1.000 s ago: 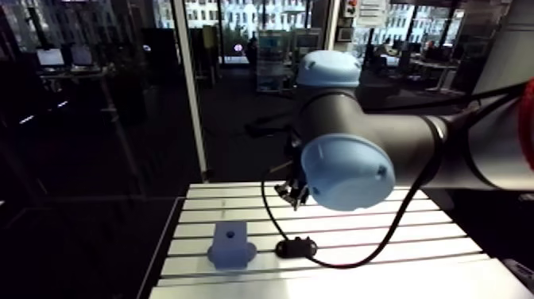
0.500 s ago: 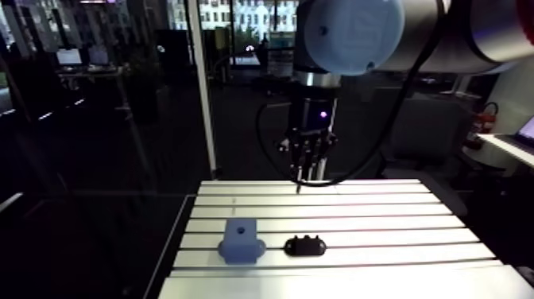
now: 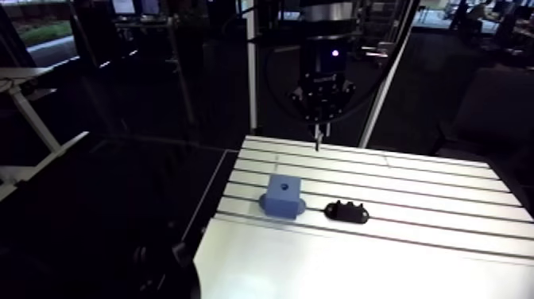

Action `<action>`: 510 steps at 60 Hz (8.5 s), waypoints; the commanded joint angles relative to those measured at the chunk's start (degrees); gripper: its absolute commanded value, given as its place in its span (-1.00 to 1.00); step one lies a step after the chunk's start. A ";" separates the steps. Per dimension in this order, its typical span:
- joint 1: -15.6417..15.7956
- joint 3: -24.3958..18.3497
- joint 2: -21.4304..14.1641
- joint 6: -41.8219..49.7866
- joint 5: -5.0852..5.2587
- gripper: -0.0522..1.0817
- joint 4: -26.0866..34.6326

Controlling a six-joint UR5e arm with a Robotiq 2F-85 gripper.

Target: Pick up the M10 bolt and insert it into the hex recess until seated.

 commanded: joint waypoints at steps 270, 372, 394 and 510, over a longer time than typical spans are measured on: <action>6.47 7.78 4.14 2.70 0.96 1.00 -10.50; 6.38 8.11 4.84 2.00 1.05 1.00 -12.63; 6.38 8.13 4.84 2.00 1.05 1.00 -12.09; 6.28 9.61 4.86 1.02 1.04 -0.10 -13.04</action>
